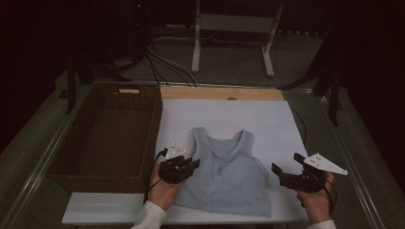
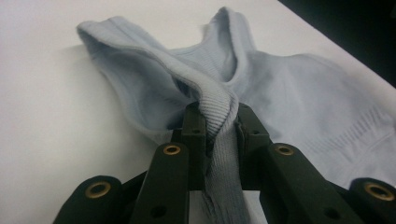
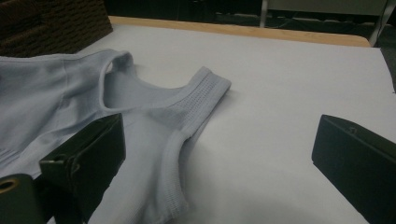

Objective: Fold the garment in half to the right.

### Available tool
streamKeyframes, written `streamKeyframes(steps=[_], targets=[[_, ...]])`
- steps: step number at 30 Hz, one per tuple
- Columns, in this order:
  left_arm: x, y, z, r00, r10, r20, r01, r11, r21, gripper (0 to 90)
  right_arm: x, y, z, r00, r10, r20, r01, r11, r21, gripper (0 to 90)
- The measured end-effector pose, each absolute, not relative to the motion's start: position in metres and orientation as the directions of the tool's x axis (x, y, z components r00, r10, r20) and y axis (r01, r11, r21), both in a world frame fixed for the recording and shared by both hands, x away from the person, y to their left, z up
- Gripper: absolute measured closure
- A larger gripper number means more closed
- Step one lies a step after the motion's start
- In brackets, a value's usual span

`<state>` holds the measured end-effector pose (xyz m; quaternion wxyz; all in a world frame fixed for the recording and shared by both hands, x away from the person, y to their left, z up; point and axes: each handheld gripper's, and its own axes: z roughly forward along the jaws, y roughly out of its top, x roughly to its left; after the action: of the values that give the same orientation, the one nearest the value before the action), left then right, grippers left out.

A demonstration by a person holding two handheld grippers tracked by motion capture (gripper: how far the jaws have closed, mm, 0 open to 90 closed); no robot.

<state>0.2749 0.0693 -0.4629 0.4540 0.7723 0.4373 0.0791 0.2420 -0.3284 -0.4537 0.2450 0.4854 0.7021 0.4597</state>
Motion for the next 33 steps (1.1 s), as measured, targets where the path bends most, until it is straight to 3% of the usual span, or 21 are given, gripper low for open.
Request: streamKeyframes(steps=[33], targets=[[0.279, 0.036, -0.441, 0.659, 0.66, -0.36, 0.599, -0.172, 0.782, 77.9, 0.241, -0.33, -0.454, -0.405, 0.909, 0.101, 0.454, 0.104, 0.885, 3.0]])
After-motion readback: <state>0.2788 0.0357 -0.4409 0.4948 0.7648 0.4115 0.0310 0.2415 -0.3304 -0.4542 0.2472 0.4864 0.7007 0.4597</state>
